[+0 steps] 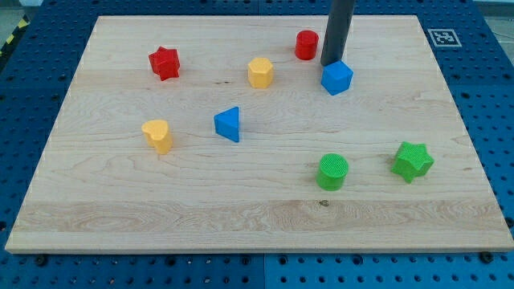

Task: Touch the bottom right of the blue cube

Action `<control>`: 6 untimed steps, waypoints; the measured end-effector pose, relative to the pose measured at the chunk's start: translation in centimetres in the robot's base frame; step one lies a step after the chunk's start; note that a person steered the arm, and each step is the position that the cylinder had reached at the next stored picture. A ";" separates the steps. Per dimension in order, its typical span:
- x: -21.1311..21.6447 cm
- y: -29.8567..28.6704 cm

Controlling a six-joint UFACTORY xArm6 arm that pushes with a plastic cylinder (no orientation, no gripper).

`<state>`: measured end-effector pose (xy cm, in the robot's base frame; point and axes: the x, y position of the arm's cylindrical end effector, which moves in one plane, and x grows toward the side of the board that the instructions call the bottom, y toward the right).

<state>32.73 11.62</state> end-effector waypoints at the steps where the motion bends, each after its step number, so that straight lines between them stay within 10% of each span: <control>1: 0.9 0.7; 4: 4.2 9.4; 6: 7.9 5.3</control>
